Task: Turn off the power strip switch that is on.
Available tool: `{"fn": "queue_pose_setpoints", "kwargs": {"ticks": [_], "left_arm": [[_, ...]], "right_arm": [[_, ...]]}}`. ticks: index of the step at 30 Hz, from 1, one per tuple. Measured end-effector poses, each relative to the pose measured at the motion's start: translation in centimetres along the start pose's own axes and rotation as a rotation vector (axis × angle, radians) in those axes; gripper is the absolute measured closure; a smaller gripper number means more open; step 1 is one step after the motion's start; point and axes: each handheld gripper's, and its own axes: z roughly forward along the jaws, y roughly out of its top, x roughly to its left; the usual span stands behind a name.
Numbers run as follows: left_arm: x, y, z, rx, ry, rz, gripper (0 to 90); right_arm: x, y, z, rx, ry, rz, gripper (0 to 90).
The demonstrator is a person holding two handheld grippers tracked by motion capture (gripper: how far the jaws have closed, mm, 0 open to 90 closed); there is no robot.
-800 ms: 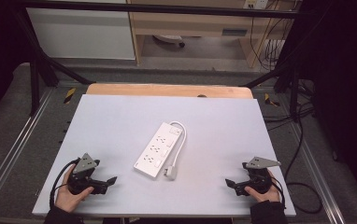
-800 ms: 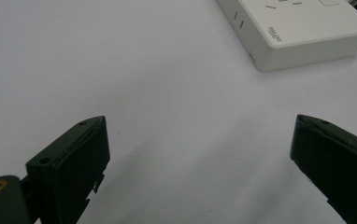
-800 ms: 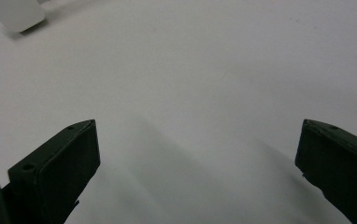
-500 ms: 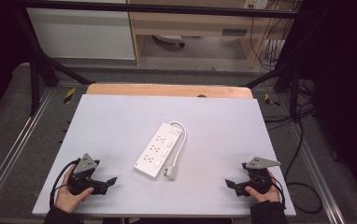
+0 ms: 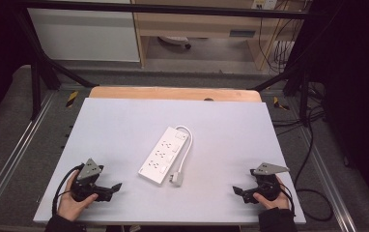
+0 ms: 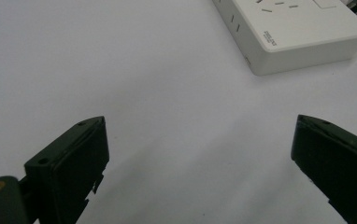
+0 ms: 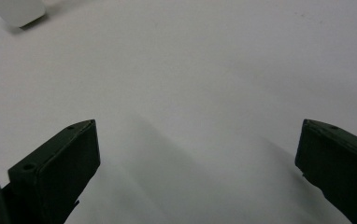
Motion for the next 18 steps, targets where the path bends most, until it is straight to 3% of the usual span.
{"fn": "queue_pose_setpoints", "kwargs": {"ticks": [18], "left_arm": [[-0.54,0.63,0.21,0.011,0.010,0.005,3.7]], "right_arm": [[-0.03,-0.01,0.07,0.006,-0.003,0.001,0.6]]}}
